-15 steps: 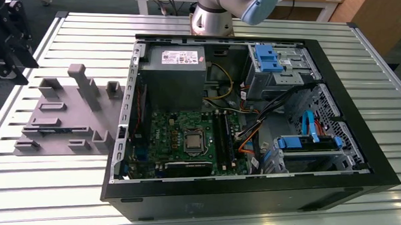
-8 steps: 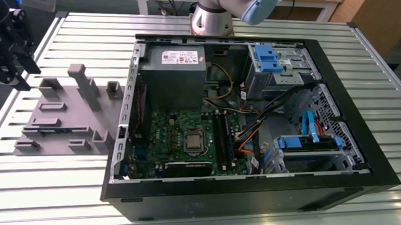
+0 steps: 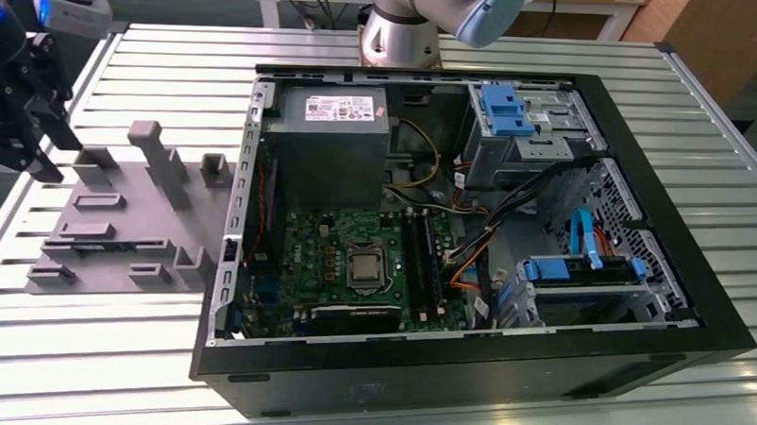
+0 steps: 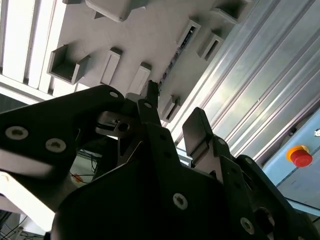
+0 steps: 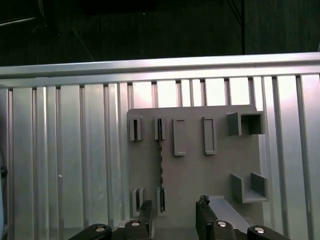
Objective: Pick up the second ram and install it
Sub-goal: 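Pick up the second ram and move it above second insertion slot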
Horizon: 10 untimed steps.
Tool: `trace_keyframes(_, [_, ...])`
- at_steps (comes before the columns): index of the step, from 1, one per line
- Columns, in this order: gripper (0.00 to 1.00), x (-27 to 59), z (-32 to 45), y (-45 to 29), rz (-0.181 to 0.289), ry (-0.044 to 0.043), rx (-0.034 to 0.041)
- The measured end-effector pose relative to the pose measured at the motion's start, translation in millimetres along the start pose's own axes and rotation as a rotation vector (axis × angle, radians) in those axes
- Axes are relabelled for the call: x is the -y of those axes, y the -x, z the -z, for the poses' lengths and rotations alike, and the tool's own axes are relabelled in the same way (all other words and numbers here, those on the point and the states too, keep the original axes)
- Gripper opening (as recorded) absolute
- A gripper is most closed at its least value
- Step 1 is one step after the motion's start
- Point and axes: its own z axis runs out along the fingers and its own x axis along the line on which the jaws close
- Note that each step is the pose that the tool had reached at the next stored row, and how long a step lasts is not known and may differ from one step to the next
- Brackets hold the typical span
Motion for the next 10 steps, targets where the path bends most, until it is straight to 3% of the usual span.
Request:
trace_keyframes(4, [0.47, 0.0, -6.2, -1.1, 0.000, 0.0000, 0.0000])
trace_keyframes(10, [0.47, 0.1, -6.4, -1.1, 0.000, 0.0000, -0.0001])
